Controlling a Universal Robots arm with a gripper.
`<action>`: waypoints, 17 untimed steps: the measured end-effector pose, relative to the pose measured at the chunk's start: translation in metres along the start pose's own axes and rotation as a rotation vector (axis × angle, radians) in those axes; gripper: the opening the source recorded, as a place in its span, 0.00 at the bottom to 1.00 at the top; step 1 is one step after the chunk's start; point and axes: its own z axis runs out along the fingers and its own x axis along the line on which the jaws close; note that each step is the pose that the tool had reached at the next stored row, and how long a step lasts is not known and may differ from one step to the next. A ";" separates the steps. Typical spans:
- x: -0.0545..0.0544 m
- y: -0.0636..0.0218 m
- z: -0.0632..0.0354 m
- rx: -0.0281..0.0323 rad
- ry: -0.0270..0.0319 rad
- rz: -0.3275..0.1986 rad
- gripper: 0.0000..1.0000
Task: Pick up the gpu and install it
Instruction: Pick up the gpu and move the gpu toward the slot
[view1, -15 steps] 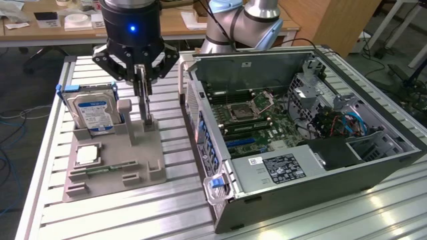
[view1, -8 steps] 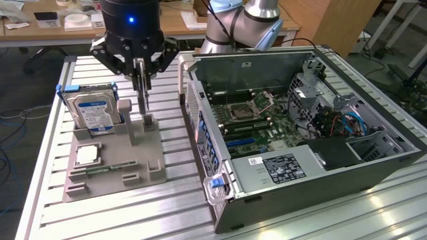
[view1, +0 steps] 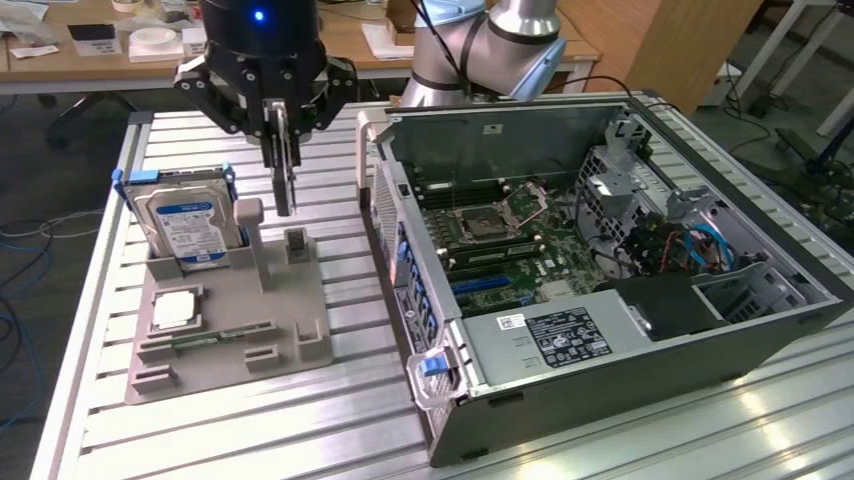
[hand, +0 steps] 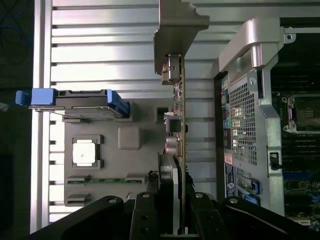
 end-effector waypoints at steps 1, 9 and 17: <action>0.000 0.0002 -0.0016 -0.0017 0.0001 0.000 0.28; 0.000 0.0016 -0.0109 -0.0070 0.0007 0.000 0.28; 0.000 0.0027 -0.0181 -0.0090 0.0013 0.000 0.28</action>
